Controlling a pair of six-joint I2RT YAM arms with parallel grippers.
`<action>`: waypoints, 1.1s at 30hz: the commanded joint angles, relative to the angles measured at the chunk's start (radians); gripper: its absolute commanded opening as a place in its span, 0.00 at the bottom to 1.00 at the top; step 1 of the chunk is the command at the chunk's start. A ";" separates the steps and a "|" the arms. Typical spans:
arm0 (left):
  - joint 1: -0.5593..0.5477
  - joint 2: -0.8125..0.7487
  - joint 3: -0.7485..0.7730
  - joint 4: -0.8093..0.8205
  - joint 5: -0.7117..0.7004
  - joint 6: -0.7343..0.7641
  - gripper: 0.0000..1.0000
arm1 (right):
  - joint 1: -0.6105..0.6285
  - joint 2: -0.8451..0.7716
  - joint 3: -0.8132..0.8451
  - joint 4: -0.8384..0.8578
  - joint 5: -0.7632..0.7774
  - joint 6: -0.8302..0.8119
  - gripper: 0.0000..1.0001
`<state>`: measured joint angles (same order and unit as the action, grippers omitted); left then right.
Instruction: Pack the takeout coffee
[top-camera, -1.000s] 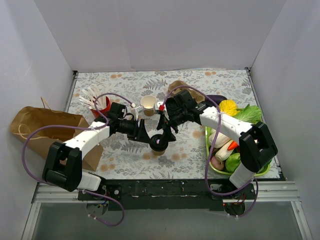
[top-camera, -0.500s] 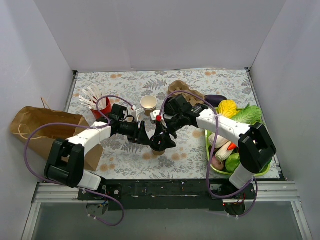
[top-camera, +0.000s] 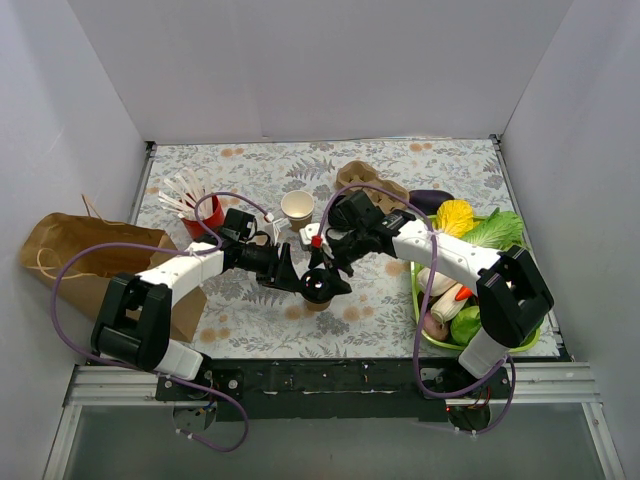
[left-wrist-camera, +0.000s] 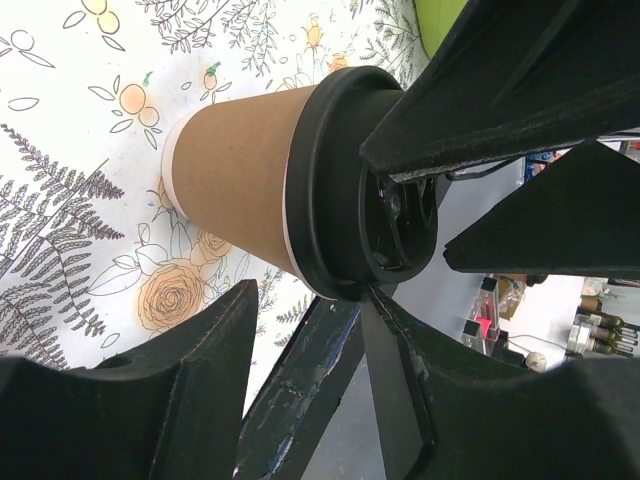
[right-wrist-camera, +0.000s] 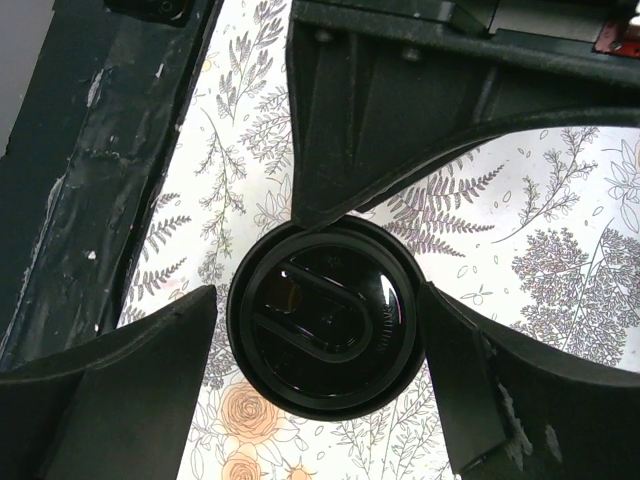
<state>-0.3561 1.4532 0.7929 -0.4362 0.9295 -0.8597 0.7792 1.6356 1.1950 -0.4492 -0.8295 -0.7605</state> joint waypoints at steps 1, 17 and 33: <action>0.005 0.003 -0.004 0.016 0.026 0.017 0.44 | 0.000 -0.006 0.009 -0.049 -0.023 -0.077 0.88; 0.008 0.042 -0.012 0.024 0.077 0.039 0.43 | 0.002 0.017 -0.012 -0.094 0.015 -0.177 0.79; 0.031 0.107 -0.027 0.060 0.101 0.013 0.40 | 0.000 0.064 -0.015 -0.183 -0.013 -0.212 0.73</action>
<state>-0.3363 1.5436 0.7864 -0.4015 1.0531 -0.8536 0.7788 1.6474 1.1873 -0.5262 -0.8417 -0.9455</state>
